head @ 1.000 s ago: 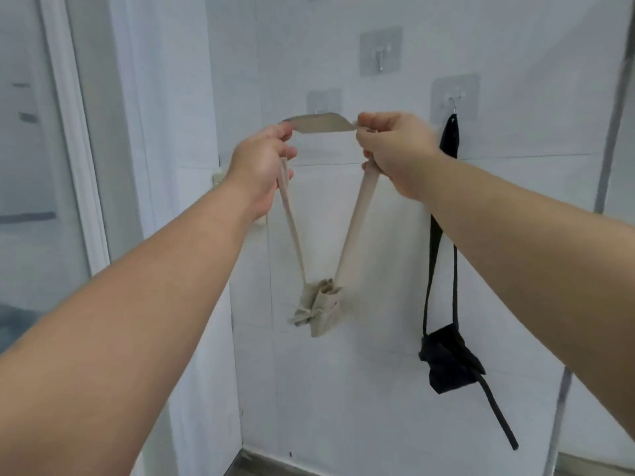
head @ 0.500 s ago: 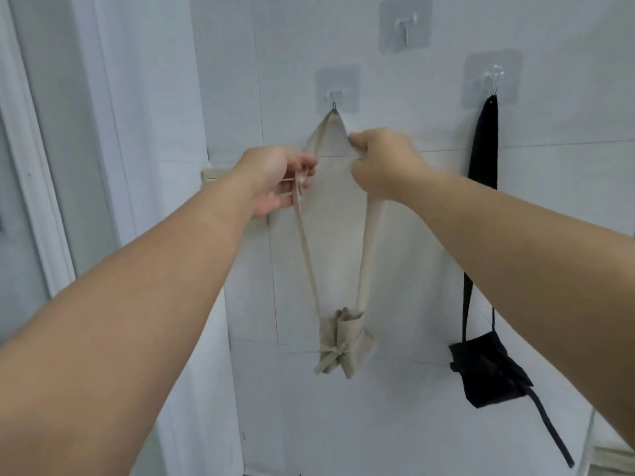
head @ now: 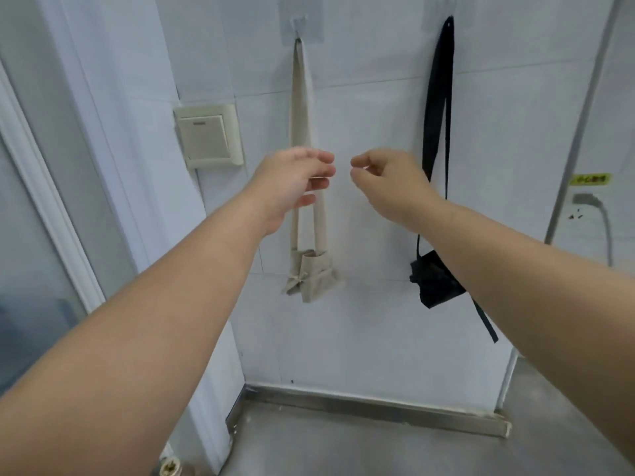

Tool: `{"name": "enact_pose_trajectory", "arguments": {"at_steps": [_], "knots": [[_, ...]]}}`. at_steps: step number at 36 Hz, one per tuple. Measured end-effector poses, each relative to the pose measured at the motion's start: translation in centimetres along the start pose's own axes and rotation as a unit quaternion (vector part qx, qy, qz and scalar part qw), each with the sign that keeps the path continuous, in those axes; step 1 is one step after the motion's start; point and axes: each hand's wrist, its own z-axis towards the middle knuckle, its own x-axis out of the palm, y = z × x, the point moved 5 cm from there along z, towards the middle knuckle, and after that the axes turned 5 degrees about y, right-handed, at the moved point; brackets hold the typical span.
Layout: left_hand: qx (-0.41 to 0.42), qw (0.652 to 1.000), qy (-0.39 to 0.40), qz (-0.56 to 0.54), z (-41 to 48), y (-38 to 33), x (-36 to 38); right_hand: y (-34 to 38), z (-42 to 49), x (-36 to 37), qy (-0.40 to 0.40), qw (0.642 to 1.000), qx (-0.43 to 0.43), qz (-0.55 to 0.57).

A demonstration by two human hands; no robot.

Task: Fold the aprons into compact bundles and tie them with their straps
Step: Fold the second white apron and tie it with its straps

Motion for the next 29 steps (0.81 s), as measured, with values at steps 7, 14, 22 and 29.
{"name": "enact_pose_trajectory", "arguments": {"at_steps": [7,14,22,29], "knots": [[-0.035,0.998,0.051,-0.008,-3.2,2.0,9.3,-6.6,-8.6,-4.2,0.000,0.995,0.097,0.018],[-0.046,0.990,0.124,-0.041,-6.1,1.8,23.1,-14.9,-19.2,-13.4,-0.014,0.975,0.216,-0.052],[-0.094,0.938,0.317,-0.102,-15.9,0.8,50.1,-23.9,-38.6,-33.4,-0.090,0.905,0.383,-0.162],[-0.116,0.906,0.396,-0.097,-22.2,1.2,62.4,-27.3,-48.1,-41.9,-0.117,0.868,0.455,-0.164]]}}
